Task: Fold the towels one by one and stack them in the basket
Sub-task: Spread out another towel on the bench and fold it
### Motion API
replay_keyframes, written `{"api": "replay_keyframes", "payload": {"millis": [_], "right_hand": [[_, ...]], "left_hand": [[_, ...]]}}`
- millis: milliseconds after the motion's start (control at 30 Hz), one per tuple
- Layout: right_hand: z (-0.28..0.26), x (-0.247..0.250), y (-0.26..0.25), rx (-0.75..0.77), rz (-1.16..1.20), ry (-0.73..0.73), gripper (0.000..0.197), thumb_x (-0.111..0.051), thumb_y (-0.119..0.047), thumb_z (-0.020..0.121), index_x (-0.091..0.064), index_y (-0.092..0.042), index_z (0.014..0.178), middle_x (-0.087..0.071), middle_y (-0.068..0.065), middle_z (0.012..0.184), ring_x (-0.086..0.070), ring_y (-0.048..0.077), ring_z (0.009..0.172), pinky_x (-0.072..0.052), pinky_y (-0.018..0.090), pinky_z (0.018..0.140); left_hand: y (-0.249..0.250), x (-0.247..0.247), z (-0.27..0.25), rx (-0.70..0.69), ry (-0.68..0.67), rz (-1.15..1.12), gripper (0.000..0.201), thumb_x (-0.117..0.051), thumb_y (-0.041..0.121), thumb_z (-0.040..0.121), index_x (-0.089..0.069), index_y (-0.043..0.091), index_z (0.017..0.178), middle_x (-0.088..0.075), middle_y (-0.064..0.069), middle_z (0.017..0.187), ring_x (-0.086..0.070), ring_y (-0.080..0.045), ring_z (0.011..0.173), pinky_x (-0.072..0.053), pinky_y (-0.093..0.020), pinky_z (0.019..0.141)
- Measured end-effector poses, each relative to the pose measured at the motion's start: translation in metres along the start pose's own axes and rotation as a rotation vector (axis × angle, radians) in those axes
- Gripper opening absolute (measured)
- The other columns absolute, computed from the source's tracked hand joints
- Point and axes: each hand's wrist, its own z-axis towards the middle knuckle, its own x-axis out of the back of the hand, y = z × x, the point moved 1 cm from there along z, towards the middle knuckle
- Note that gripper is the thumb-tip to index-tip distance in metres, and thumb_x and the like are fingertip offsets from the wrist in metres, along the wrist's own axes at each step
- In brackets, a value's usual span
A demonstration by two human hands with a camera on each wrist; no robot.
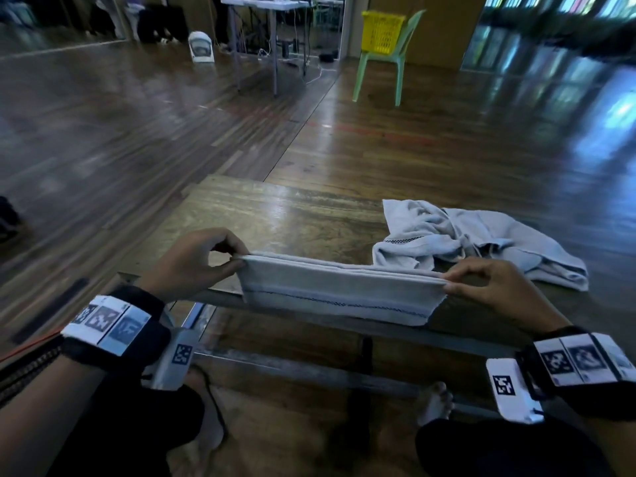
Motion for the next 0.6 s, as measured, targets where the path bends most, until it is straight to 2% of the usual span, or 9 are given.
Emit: {"api": "replay_keyframes", "payload": {"millis": [67,133,233,333,367,433,500,600], "right_hand": [[-0.013,0.007,-0.009,0.014,0.035,0.031,0.015,-0.075,-0.01,0.074,-0.07,-0.021,0.083,-0.069,-0.009,0.086,-0.062,-0.002,0.084,-0.044,0.003,0.07],[-0.024,0.011,-0.015,0.046,0.052,0.053,0.02,-0.075,-0.007,0.074,-0.067,-0.021,0.087,-0.069,-0.006,0.083,-0.062,0.0,0.085,-0.044,0.004,0.072],[-0.036,0.011,-0.019,0.078,0.018,0.015,0.034,-0.073,-0.006,0.076,-0.063,-0.025,0.101,-0.063,-0.013,0.095,-0.06,0.005,0.089,-0.045,0.007,0.077],[-0.043,0.004,-0.016,0.084,-0.071,-0.036,0.041,-0.072,-0.005,0.077,-0.061,-0.033,0.106,-0.064,-0.012,0.088,-0.059,0.005,0.091,-0.045,0.01,0.079],[-0.044,0.0,-0.014,0.096,-0.124,-0.052,0.042,-0.072,-0.006,0.077,-0.061,-0.036,0.104,-0.064,-0.015,0.089,-0.059,0.005,0.091,-0.046,0.014,0.081],[-0.047,-0.007,-0.01,0.109,-0.225,-0.091,0.039,-0.072,-0.01,0.076,-0.061,-0.041,0.096,-0.063,-0.017,0.094,-0.059,0.006,0.089,-0.048,0.031,0.086],[-0.049,-0.012,-0.006,0.088,-0.276,-0.117,0.032,-0.073,-0.014,0.076,-0.061,-0.043,0.086,-0.061,-0.017,0.09,-0.058,0.006,0.085,-0.046,0.045,0.086],[-0.05,-0.016,-0.003,0.063,-0.298,-0.159,0.029,-0.073,-0.017,0.076,-0.059,-0.043,0.079,-0.061,-0.017,0.086,-0.056,0.002,0.084,-0.046,0.047,0.086]], "left_hand": [[0.006,0.007,-0.007,0.008,-0.014,-0.08,0.018,-0.065,0.035,0.081,-0.059,0.026,0.095,-0.063,0.012,0.092,-0.063,-0.006,0.087,-0.05,-0.016,0.08],[0.012,0.012,-0.013,-0.01,-0.04,-0.072,0.024,-0.067,0.03,0.084,-0.058,0.025,0.105,-0.061,0.012,0.088,-0.062,-0.005,0.087,-0.05,-0.016,0.081],[0.024,0.014,-0.018,-0.09,-0.156,0.225,0.024,-0.066,0.02,0.085,-0.064,0.02,0.11,-0.057,0.01,0.091,-0.056,-0.001,0.082,-0.043,-0.008,0.074],[0.029,0.006,-0.024,-0.001,-0.272,0.304,0.017,-0.065,0.018,0.085,-0.067,0.019,0.103,-0.055,0.006,0.095,-0.053,-0.002,0.082,-0.04,-0.01,0.071],[0.029,0.002,-0.026,0.027,-0.298,0.301,0.015,-0.064,0.019,0.086,-0.066,0.019,0.101,-0.053,0.007,0.095,-0.051,0.0,0.082,-0.039,-0.01,0.071],[0.028,-0.005,-0.031,0.05,-0.336,0.291,0.012,-0.064,0.02,0.086,-0.064,0.018,0.097,-0.049,0.007,0.094,-0.048,0.002,0.08,-0.037,-0.006,0.071],[0.026,-0.011,-0.034,0.041,-0.381,0.29,0.009,-0.064,0.022,0.085,-0.062,0.018,0.093,-0.05,0.008,0.093,-0.051,-0.005,0.082,-0.035,-0.008,0.071],[0.021,-0.014,-0.036,0.072,-0.446,0.3,0.008,-0.066,0.027,0.085,-0.063,0.023,0.091,-0.06,0.012,0.089,-0.057,-0.008,0.083,-0.045,-0.019,0.073]]}}
